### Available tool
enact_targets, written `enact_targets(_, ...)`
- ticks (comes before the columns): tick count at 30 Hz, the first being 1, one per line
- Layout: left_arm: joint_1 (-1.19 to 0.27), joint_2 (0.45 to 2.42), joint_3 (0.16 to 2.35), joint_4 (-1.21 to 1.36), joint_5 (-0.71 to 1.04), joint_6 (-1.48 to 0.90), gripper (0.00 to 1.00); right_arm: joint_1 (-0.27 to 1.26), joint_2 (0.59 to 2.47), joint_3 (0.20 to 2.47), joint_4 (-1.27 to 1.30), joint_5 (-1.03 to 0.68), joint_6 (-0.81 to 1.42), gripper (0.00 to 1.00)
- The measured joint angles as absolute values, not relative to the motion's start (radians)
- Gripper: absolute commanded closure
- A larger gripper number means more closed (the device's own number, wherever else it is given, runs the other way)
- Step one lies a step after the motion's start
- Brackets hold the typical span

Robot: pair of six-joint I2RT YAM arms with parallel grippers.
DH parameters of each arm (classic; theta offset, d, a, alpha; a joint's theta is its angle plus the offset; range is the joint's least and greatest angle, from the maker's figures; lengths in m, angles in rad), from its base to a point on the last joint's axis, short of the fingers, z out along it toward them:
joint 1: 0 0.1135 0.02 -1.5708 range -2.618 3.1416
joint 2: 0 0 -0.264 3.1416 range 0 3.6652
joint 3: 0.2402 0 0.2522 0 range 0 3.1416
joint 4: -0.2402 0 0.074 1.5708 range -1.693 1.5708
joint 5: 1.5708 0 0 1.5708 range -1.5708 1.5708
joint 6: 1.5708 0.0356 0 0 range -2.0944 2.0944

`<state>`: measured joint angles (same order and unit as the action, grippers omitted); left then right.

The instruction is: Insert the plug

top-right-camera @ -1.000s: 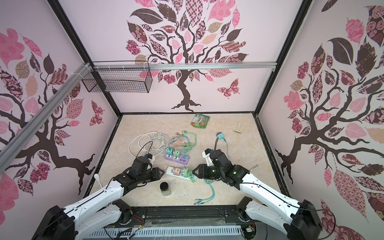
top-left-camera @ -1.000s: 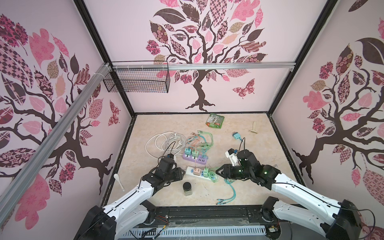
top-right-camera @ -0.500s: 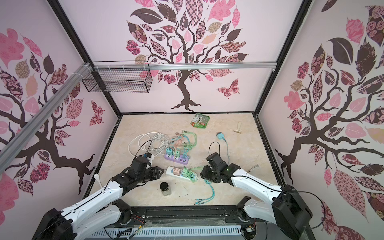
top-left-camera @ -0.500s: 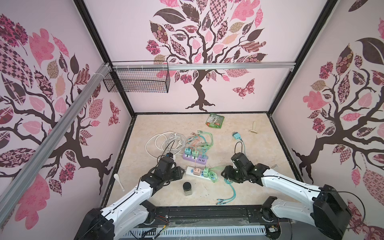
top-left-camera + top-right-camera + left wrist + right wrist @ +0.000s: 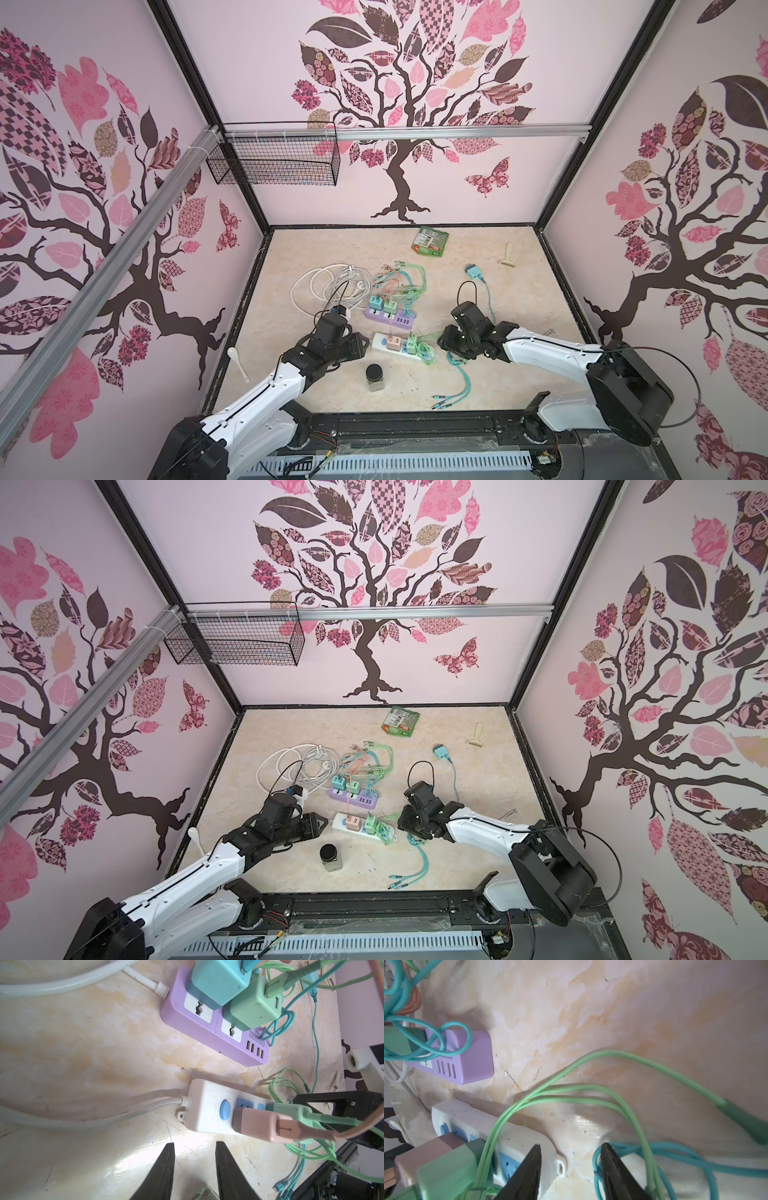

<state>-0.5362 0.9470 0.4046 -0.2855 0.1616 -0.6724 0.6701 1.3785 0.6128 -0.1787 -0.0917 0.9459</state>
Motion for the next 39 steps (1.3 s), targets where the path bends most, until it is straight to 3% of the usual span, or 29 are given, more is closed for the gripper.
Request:
enact_targets(10, -0.531, 0.944, 0.405, -0.286, 0.16, -0.67, 0.63, 0.658, 1.483, 0.701, -0.184, -0.06, 0.937, 0.54)
enact_targets(27, -0.529, 0.963, 0.405, -0.275, 0.161, -0.662, 0.63, 0.657, 1.393, 0.756, -0.296, -0.08, 0.845, 0.48)
enact_targets(39, -0.526, 0.916, 0.405, -0.294, 0.157, -0.657, 0.63, 0.657, 1.575, 0.799, -0.249, -0.128, 0.841, 0.49)
